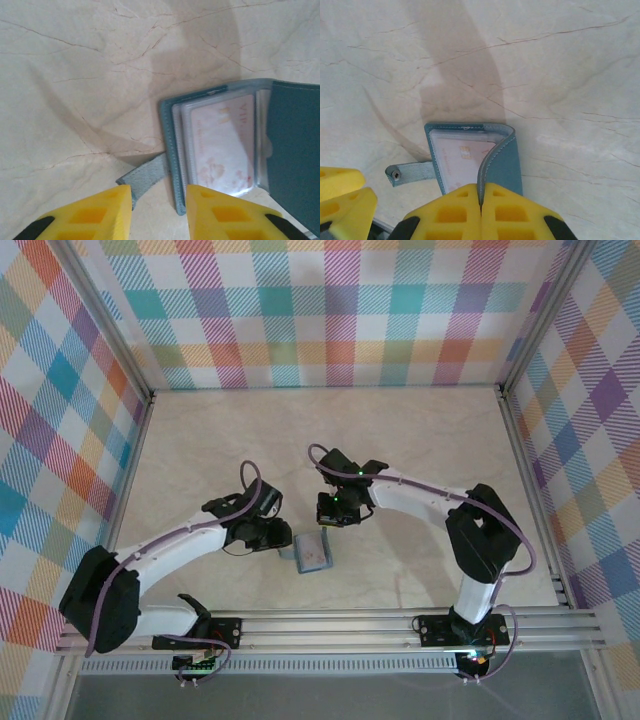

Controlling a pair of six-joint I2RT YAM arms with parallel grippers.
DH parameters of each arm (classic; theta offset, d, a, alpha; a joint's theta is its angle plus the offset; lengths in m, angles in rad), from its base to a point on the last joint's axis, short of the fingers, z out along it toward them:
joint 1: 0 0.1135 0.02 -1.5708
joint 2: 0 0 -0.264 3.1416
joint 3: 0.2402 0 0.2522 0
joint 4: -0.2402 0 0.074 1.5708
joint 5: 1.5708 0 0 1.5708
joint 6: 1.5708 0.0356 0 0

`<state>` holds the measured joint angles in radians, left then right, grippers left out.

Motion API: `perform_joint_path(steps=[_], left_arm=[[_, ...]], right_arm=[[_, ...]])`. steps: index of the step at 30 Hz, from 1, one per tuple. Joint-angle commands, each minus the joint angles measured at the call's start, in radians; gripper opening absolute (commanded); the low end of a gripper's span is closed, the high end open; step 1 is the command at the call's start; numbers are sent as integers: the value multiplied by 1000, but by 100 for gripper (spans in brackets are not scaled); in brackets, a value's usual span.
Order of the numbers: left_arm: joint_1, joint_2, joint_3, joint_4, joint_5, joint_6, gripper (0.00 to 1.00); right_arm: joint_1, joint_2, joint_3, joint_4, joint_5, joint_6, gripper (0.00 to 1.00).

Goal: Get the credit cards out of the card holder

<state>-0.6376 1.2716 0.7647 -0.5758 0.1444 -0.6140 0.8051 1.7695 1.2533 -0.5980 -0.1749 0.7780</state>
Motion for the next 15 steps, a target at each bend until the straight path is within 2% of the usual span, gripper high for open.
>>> perform_joint_path(steps=[1,6,10,15], left_arm=[[8,-24,48,-69,10,-3,37],[-1,29,57,18,148,-30,34],[-31,104,57,96,195,-68,25],[-56,194,67,137,192,-84,21]], right_arm=[[-24,-36,-56,130,-83,32,3],[-41,-49,-118,206,-107,53,4],[-51,-55,-162,253,-108,85,3],[-53,-65,-184,268,-104,88,4]])
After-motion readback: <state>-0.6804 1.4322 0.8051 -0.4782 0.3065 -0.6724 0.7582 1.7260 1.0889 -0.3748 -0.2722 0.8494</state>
